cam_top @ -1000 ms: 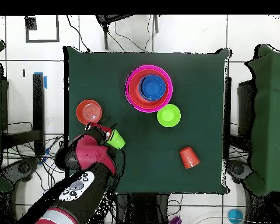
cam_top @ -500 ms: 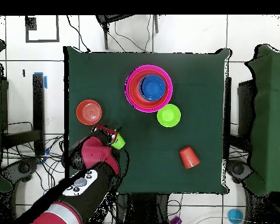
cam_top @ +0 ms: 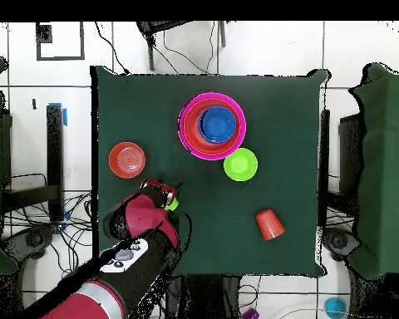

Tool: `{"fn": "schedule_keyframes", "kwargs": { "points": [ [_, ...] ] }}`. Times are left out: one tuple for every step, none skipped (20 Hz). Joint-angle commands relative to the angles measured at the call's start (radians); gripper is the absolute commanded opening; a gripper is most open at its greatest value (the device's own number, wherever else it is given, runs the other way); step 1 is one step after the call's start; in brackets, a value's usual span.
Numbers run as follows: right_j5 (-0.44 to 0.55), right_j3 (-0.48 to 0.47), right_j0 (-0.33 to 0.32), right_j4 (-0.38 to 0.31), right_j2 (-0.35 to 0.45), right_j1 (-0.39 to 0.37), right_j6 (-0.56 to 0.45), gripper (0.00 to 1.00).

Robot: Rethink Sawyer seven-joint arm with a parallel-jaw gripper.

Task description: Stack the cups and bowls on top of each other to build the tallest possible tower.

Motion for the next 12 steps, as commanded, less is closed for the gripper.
{"fn": "schedule_keyframes", "kwargs": {
  "points": [
    [0.080,-0.044,-0.044,-0.028,0.084,0.000,0.081,1.00],
    [0.081,-0.043,-0.047,-0.031,0.085,-0.003,0.079,1.00],
    [0.088,-0.046,-0.048,-0.031,0.085,-0.004,0.076,1.00],
    [0.081,-0.040,-0.049,-0.034,0.089,-0.006,0.077,1.00],
    [0.077,-0.033,-0.057,-0.034,0.098,-0.011,0.083,1.00],
    [0.072,-0.026,-0.064,-0.034,0.108,-0.017,0.089,0.00],
    [0.071,-0.024,-0.070,-0.039,0.114,-0.020,0.087,0.00],
    [0.071,-0.021,-0.077,-0.044,0.120,-0.023,0.085,0.00],
    [0.071,-0.019,-0.083,-0.049,0.127,-0.027,0.082,0.00],
    [0.070,-0.017,-0.090,-0.055,0.133,-0.030,0.080,0.00],
    [0.070,-0.015,-0.093,-0.057,0.137,-0.032,0.079,0.00],
    [0.069,-0.013,-0.097,-0.059,0.141,-0.035,0.079,0.00]
  ]
}}
